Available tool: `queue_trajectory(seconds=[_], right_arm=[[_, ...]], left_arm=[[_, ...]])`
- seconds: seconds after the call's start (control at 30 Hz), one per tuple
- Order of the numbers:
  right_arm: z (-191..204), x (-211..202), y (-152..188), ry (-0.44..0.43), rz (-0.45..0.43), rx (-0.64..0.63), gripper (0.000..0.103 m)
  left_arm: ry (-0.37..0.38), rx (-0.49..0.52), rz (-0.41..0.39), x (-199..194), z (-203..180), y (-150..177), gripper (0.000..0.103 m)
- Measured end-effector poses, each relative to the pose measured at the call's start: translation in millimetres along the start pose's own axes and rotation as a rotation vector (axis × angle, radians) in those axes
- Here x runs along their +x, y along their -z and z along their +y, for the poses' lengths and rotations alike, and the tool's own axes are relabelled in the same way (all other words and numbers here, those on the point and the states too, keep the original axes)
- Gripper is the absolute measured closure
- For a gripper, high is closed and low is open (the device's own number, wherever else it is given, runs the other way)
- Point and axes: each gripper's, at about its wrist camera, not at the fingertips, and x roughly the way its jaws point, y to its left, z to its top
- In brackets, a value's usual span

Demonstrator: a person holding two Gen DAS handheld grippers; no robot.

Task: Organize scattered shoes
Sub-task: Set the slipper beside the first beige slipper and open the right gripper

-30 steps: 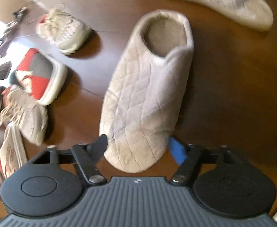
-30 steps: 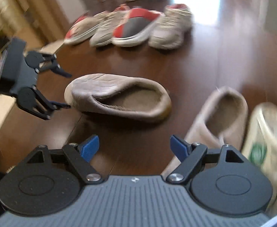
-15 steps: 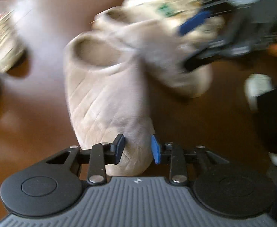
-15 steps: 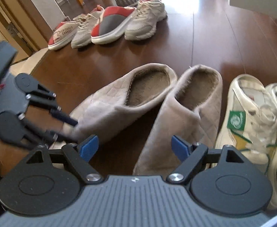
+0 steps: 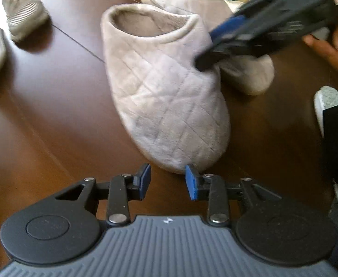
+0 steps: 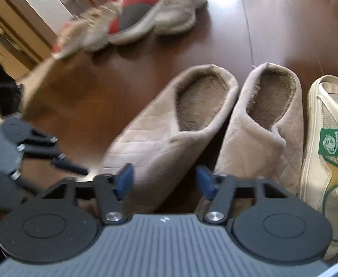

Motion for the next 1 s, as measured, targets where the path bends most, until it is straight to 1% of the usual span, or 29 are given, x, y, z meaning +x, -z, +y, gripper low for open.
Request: queue_trajectory(seconds=[0.03, 0.1, 0.17, 0.27, 0.4, 0.53, 0.57, 0.6, 0.63, 0.7, 0.73, 0.8, 0.9, 1.0], right_arm=[[2.0, -1.0, 0.0, 0.018, -0.013, -0.021, 0.082], [5.0, -4.9, 0.2, 0.045, -0.027, -0.057, 0.083], [1.6, -7.9, -0.1, 0.076, -0.02, -0.048, 0.084], [-4.0, -11.9, 2.0, 0.096, -0.021, -0.023, 0.087], [-8.7, -13.8, 1.0, 0.106, -0.036, 0.007, 0.089], [-7.5, -12.9, 0.8, 0.12, -0.037, -0.007, 0.088], [-7.7, -13.0, 0.8, 0.121, -0.036, -0.004, 0.087], [-7.4, -14.0, 1.1, 0.121, -0.036, -0.01, 0.084], [-6.6, -17.6, 1.7, 0.11, -0.036, -0.02, 0.076], [-5.3, -29.0, 4.2, 0.08, -0.045, -0.026, 0.065], [-5.2, -37.1, 6.6, 0.067, -0.058, -0.016, 0.061], [-9.0, -51.0, 9.9, 0.091, -0.076, -0.005, 0.058], [-22.4, -62.7, 12.8, 0.138, -0.091, 0.046, 0.056], [-30.8, -48.8, 13.8, 0.144, -0.076, 0.075, 0.056]], left_arm=[[0.007, 0.003, -0.007, -0.4, -1.5, -0.7, 0.063], [0.028, 0.015, -0.03, 0.1, -7.7, -5.9, 0.063], [0.033, 0.025, -0.034, 5.1, -8.9, -10.0, 0.063], [0.04, 0.041, -0.038, 12.8, -10.3, -16.1, 0.062], [0.026, 0.049, -0.039, 14.9, -12.2, -20.5, 0.061], [0.021, 0.049, -0.038, 14.3, -10.7, -20.0, 0.061], [0.017, 0.052, -0.037, 14.5, -10.7, -19.4, 0.061], [0.009, 0.057, -0.037, 13.3, -10.8, -20.1, 0.061], [0.002, 0.062, -0.037, 12.0, -10.9, -21.0, 0.061], [-0.018, 0.065, -0.043, 7.4, -10.2, -19.9, 0.061], [-0.028, 0.06, -0.042, 4.6, -9.2, -19.5, 0.061], [-0.04, 0.054, -0.039, 1.1, -8.2, -19.3, 0.061], [-0.042, 0.057, -0.034, 1.6, -9.3, -19.9, 0.061], [-0.042, 0.06, -0.032, 4.7, -11.1, -21.2, 0.061]])
